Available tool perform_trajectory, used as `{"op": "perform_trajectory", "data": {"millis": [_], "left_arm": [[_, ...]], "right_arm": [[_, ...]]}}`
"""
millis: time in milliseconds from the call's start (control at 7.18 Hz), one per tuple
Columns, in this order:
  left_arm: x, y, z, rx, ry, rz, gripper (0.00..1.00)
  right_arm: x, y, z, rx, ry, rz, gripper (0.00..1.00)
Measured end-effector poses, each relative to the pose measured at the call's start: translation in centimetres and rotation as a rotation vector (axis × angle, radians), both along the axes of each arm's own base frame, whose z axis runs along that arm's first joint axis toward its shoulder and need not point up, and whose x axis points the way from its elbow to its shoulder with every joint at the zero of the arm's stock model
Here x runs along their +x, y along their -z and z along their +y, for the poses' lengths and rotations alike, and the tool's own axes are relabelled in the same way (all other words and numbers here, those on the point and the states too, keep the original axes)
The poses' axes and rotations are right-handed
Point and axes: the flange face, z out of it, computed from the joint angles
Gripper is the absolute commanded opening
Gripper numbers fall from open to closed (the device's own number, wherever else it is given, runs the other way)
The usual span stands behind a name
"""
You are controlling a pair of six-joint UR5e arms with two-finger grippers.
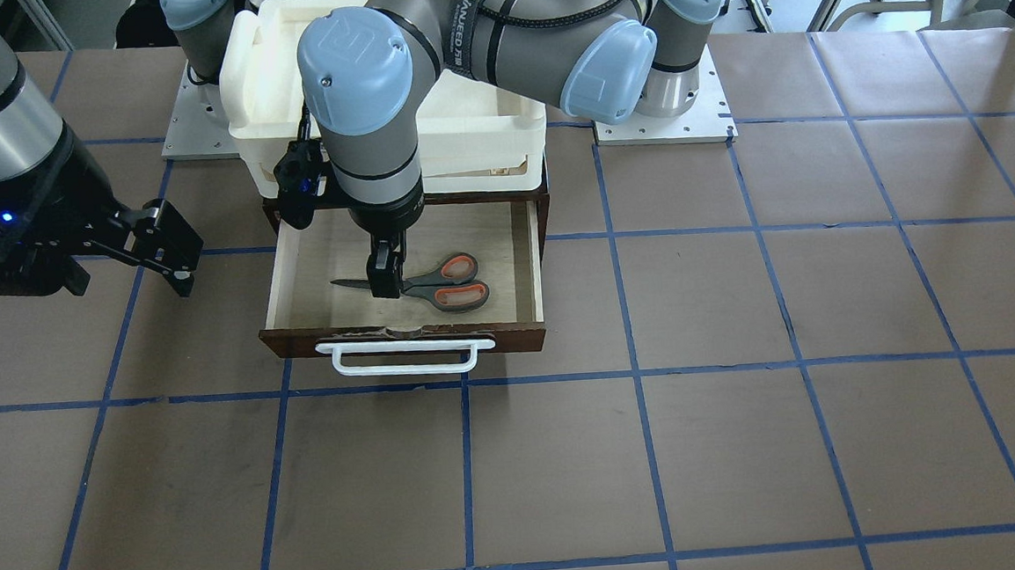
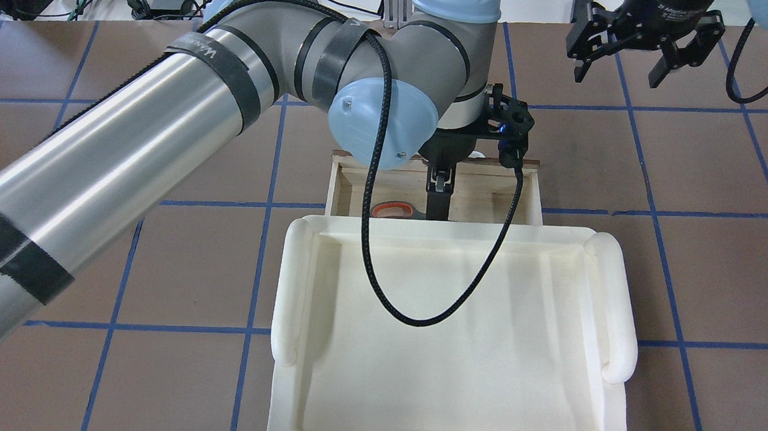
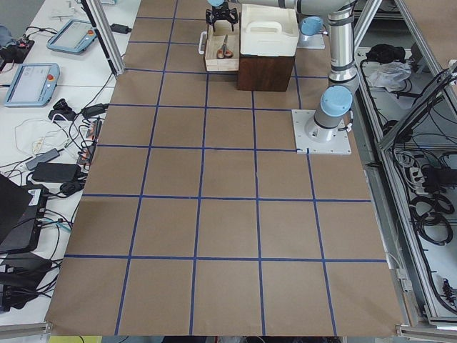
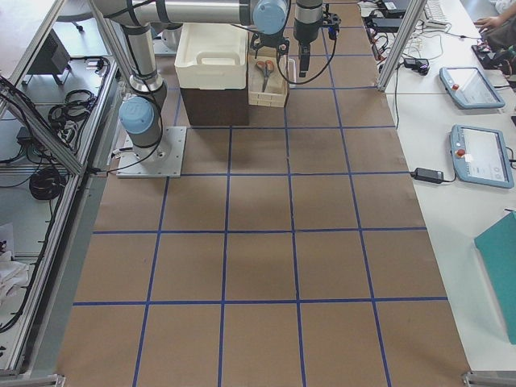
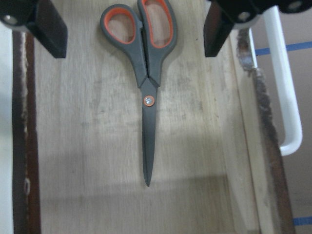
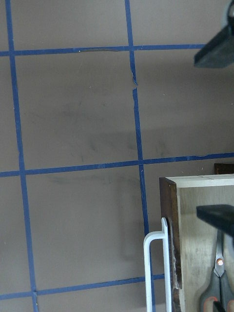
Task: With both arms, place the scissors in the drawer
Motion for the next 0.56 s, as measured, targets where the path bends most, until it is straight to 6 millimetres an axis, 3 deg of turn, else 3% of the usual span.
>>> {"op": "perform_trajectory", "data": {"millis": [278,557], "left_arm": [[3.1,-4.2,-1.6,-0.08,-0.092,0.048,1.0],[7.3,-9.3,-1.5,-0.124,-0.223,0.08,1.0]], "right_arm": [[-0.1,0.0,0.3,0.01,0.0,0.02,1.0],[0.2,-0.5,0.8,0.011,0.02,0.033,1.0]]}}
